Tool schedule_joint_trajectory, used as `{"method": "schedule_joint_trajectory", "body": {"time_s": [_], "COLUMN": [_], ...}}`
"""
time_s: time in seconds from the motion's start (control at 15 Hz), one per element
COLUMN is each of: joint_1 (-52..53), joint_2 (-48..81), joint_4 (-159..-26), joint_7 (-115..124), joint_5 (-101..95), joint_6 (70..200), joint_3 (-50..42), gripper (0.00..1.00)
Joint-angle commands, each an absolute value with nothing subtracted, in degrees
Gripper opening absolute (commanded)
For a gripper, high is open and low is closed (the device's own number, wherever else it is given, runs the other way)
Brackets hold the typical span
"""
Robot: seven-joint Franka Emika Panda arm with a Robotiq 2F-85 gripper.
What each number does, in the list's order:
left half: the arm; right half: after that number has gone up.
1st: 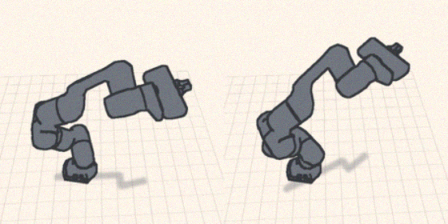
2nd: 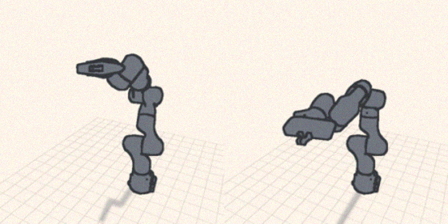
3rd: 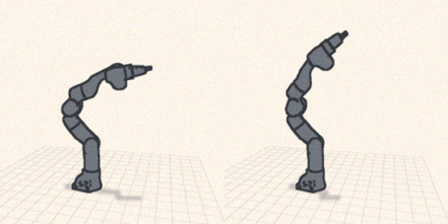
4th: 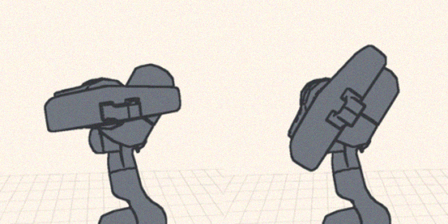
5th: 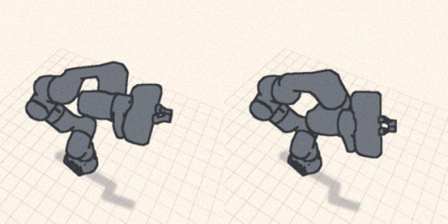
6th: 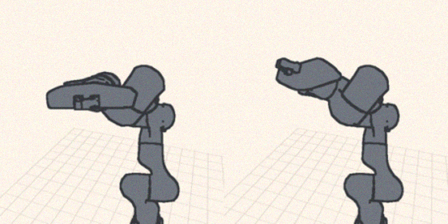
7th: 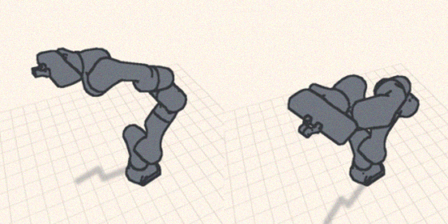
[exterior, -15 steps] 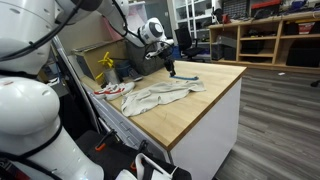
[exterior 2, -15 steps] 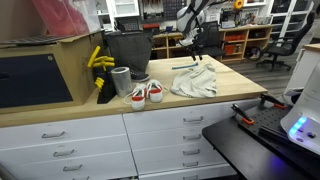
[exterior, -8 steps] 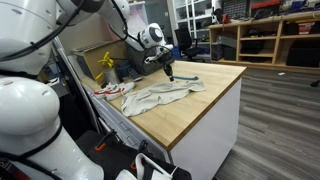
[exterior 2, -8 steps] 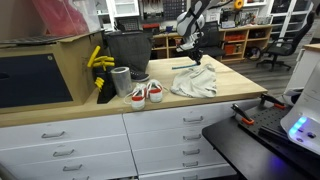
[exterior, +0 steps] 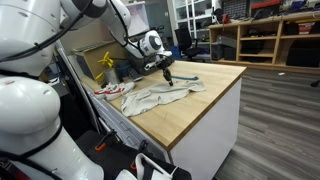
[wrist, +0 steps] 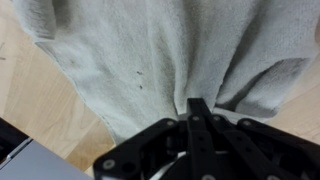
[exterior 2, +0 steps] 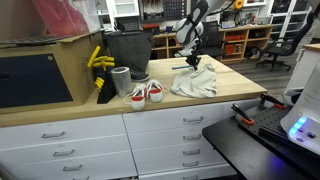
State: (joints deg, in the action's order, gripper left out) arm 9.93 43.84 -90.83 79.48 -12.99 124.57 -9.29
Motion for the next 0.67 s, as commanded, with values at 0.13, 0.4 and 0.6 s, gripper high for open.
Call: {"method": "schedule_joint_trajectory", "body": {"time_s": [0.13, 0.4, 0.6], "joint_1": [11.50, 12.55, 12.92], "joint_2": [44.80, 46.27, 46.18], "joint_4": [-92.48, -91.87, -91.68], "joint_7": [82.48, 83.27, 83.13], "joint_5": [-14.15, -14.28, -14.18], "joint_6": [131.60, 133.82, 133.85], "joint_3": [-10.54, -11.46, -11.73], "gripper": [0.00, 0.00, 0.00]}}
